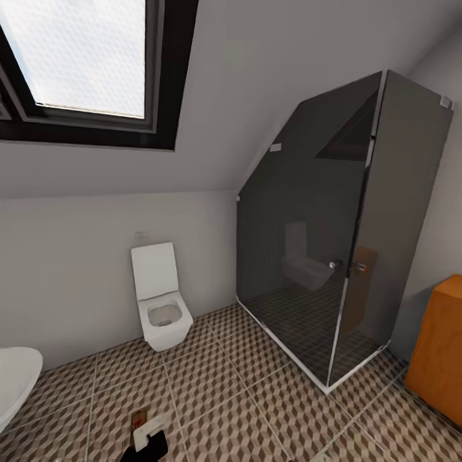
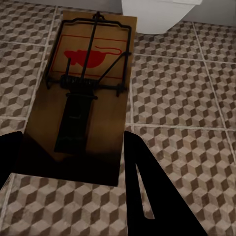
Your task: Take the four mousetraps from the cabinet in the bathroom and place them on the bathroom floor. Make sure all four end up on the same floor surface, and ensure that at least two of them are either under or directly next to the same bathroom sink.
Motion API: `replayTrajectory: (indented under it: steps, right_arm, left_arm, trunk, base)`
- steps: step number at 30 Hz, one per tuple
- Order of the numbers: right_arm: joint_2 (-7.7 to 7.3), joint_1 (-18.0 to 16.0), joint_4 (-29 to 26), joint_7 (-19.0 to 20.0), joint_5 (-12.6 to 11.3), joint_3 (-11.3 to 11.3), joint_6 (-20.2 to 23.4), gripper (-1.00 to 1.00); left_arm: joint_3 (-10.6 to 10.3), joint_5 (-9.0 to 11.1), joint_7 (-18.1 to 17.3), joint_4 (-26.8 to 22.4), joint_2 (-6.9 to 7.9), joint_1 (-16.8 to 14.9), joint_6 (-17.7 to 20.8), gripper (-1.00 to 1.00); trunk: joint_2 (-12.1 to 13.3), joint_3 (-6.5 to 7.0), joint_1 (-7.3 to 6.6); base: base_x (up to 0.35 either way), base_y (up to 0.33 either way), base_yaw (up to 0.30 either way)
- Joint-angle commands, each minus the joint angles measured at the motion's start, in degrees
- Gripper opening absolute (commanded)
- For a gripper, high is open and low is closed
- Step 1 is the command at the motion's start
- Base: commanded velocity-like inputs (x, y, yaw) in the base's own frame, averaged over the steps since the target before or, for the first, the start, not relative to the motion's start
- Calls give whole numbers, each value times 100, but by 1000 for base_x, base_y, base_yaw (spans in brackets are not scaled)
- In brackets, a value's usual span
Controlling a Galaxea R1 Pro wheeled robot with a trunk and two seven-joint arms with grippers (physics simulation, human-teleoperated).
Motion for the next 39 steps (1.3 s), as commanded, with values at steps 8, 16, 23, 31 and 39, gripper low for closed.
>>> replayTrajectory:
  steps: [8, 16, 23, 31, 39]
  right_arm:
    - [-10, -10, 6, 18, 17, -5, 10, -100]
    - [-19, -7, 6, 14, 17, -5, 6, -100]
    - [-19, -8, 6, 13, 17, -5, 7, -100]
    - [-32, -9, 6, 7, 11, -5, -67, -100]
    - [-522, -7, -106, 11, -288, -105, 58, -100]
  left_arm:
    - [-46, -4, 73, -1, 1, -4, 18, -100]
    - [-39, -11, 65, -9, 14, -4, 114, -100]
    - [-39, -11, 65, -12, 15, -4, 123, -100]
    - [-37, -9, 60, -10, 111, -4, 124, -100]
    - [-28, -33, -114, -66, 848, -6, 504, -100]
  trunk:
    - [-8, -10, 1]
    - [-8, -10, 1]
    - [-8, -10, 1]
    - [-8, -10, 1]
    - [-8, -10, 1]
  base:
    - [18, 0, 277]
    - [249, 0, 50]
    - [318, 0, 3]
    - [322, 0, 0]
    - [323, 0, 0]
